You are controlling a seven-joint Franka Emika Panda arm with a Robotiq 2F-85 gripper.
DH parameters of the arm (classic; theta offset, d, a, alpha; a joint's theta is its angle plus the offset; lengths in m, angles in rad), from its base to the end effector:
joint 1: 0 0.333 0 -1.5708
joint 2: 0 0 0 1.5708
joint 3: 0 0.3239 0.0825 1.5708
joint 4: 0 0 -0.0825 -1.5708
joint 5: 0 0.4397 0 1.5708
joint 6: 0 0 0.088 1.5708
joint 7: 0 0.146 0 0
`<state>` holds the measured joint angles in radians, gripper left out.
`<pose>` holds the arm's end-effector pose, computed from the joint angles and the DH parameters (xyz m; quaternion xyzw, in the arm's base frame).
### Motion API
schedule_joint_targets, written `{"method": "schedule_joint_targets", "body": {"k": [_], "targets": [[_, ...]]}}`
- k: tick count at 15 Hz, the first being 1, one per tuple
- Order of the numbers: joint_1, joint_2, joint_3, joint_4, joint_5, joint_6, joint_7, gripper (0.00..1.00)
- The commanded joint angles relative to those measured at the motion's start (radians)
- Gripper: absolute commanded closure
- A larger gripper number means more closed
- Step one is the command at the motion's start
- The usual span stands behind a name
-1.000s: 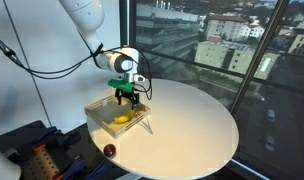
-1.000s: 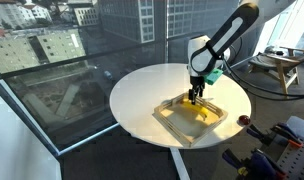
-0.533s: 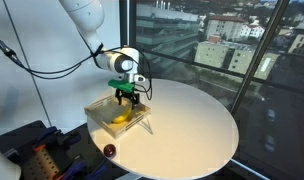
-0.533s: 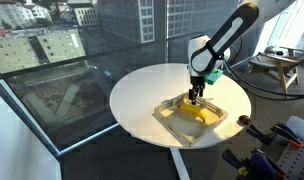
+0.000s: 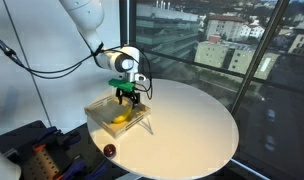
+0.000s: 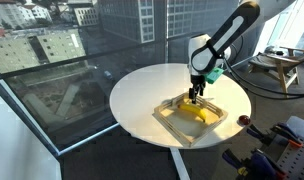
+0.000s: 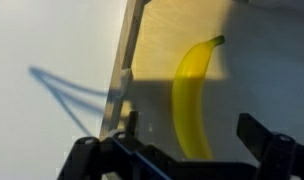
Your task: Put the banana in the box
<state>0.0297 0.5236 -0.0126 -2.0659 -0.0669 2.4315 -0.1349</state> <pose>0.5982 0.0078 0.0832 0.9913 0.1032 -0.0801 0.0182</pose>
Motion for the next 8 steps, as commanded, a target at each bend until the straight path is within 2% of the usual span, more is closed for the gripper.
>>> {"method": "schedule_joint_targets", "body": {"k": [1,8], "targets": [[-0.002,-0.033,-0.002,-0.002,-0.017,-0.033,0.032,0.00],[-0.006,-0.079,-0.004,-0.014,-0.016,-0.058,0.038,0.00]]}}
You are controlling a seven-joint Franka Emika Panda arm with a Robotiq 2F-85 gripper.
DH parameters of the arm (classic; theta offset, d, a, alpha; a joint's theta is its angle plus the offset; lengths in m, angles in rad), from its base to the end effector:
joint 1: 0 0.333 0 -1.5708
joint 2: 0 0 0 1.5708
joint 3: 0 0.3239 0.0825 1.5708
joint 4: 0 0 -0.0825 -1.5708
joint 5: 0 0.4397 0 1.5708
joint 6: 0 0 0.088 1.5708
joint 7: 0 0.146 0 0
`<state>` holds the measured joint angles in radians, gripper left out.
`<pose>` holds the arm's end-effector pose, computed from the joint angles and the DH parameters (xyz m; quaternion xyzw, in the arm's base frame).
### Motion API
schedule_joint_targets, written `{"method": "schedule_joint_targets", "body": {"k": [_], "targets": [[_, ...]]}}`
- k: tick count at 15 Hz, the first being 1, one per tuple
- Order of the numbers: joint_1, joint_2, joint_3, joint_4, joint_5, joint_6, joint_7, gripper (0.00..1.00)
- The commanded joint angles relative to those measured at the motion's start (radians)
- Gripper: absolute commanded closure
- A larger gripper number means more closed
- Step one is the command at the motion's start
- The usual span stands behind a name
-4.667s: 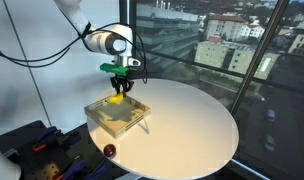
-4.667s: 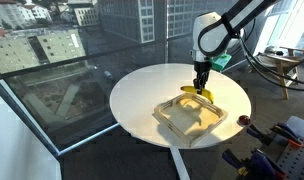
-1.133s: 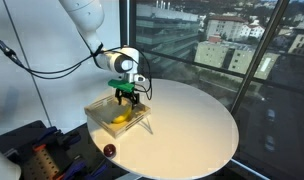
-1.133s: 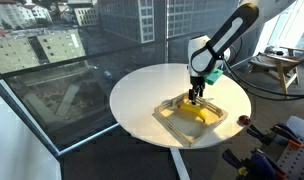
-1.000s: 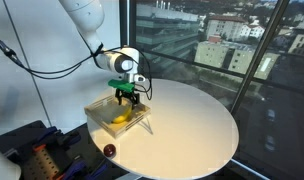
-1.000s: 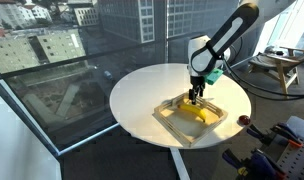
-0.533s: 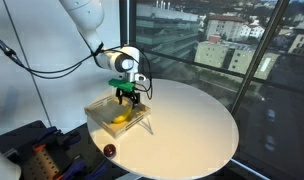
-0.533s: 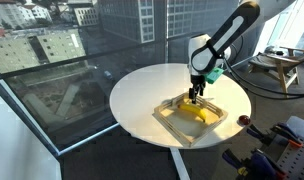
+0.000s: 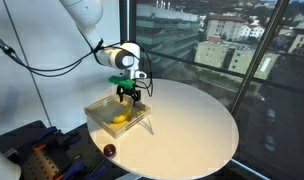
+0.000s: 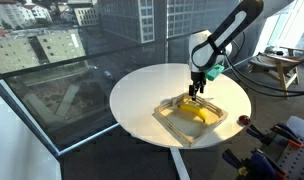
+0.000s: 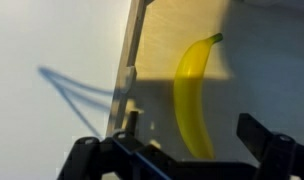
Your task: Put the banana in the box
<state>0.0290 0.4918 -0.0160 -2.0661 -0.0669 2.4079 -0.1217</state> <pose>0.6021 0.0050 0.1007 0.9924 0.0941 -0.0761 0.0202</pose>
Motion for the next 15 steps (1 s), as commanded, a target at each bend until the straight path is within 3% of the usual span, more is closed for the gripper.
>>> {"method": "schedule_joint_targets", "body": {"k": [1,15], "targets": [[-0.006,-0.058,-0.001,-0.018,-0.016,-0.038,0.025,0.00],[-0.014,-0.190,-0.001,-0.077,-0.007,-0.094,0.039,0.00]]}}
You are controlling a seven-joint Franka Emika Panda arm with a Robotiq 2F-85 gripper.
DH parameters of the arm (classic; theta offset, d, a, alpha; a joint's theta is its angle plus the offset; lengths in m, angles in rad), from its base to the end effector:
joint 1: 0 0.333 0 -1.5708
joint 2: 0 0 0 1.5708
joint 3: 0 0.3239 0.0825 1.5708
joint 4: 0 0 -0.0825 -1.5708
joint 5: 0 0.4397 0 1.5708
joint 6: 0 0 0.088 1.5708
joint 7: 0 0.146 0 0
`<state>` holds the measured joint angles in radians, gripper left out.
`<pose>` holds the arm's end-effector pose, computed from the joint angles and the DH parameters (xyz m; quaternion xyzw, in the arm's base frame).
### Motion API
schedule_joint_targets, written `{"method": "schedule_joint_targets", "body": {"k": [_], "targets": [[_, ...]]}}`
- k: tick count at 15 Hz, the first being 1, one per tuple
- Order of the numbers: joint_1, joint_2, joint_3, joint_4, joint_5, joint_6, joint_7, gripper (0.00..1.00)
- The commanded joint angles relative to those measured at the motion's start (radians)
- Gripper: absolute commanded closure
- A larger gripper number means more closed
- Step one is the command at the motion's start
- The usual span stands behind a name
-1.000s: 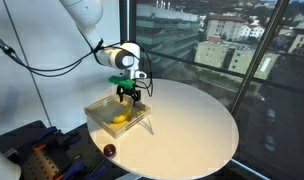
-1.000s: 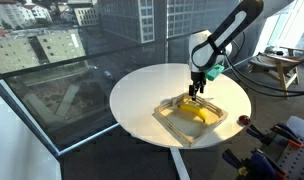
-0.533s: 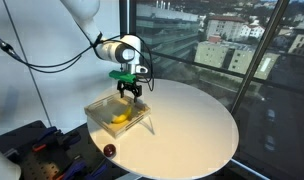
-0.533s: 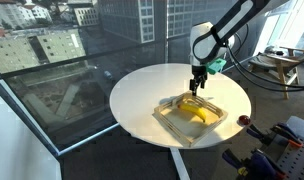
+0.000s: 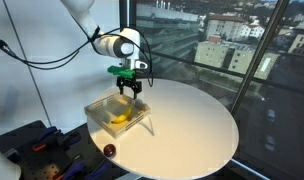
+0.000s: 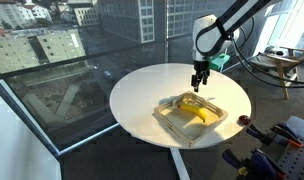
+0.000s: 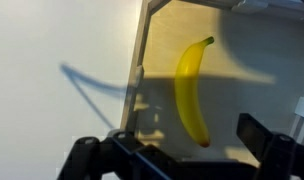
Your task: Put the banana in the box
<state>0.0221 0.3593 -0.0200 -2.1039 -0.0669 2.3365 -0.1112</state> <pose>0.6002 -0.0021 0.1608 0.9943 0.0815 -0.0646 0.0226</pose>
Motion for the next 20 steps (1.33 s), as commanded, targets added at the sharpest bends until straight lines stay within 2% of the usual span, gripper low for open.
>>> {"method": "schedule_joint_targets", "body": {"k": [1,20], "targets": [[-0.008,-0.067,0.002,-0.046,-0.006,-0.026,0.033,0.00],[-0.016,-0.304,0.002,-0.246,0.009,-0.047,0.075,0.00]]}}
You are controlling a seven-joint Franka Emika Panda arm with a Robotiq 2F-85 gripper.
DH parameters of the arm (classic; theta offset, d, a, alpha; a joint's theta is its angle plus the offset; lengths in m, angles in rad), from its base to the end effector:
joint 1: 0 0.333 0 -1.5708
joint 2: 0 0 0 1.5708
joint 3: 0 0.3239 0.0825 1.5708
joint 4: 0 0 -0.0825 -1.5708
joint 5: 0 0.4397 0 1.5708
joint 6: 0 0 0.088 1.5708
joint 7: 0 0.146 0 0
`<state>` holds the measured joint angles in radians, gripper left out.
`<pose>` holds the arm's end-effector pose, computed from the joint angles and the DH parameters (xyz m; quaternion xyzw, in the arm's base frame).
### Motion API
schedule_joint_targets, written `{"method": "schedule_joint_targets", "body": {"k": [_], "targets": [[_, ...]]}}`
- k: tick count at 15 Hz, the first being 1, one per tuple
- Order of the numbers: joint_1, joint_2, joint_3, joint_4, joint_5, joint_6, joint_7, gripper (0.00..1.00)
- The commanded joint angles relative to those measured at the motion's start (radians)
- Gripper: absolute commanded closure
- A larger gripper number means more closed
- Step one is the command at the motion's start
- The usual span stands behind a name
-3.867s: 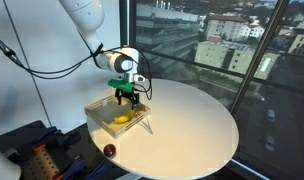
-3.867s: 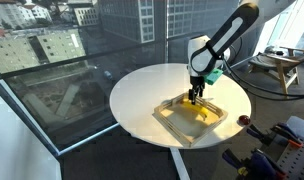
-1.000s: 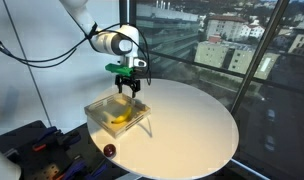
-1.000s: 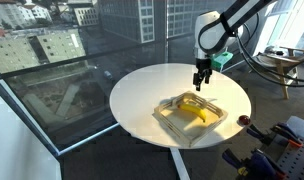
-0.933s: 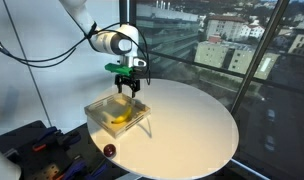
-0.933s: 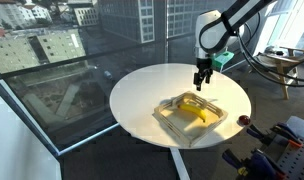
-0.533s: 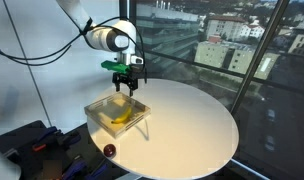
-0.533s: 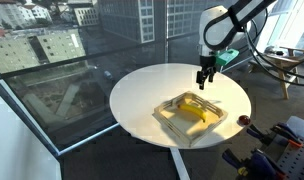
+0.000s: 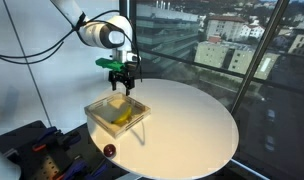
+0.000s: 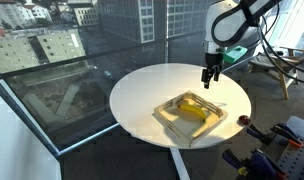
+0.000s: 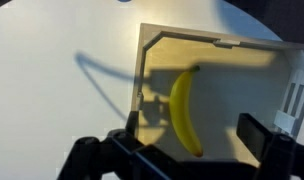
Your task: Put the banana in the box
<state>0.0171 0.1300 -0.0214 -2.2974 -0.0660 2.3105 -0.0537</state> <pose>0.5446 -0.0058 0.2101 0.9968 0.0483 -0.0591 0.0227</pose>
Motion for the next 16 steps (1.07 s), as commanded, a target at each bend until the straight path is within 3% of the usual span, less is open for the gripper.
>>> {"method": "schedule_joint_targets", "body": {"k": [1,16], "targets": [[-0.012,-0.093,0.003,-0.067,0.009,-0.022,0.017,0.00],[-0.009,-0.277,0.003,-0.192,0.094,0.001,-0.031,0.00]]}}
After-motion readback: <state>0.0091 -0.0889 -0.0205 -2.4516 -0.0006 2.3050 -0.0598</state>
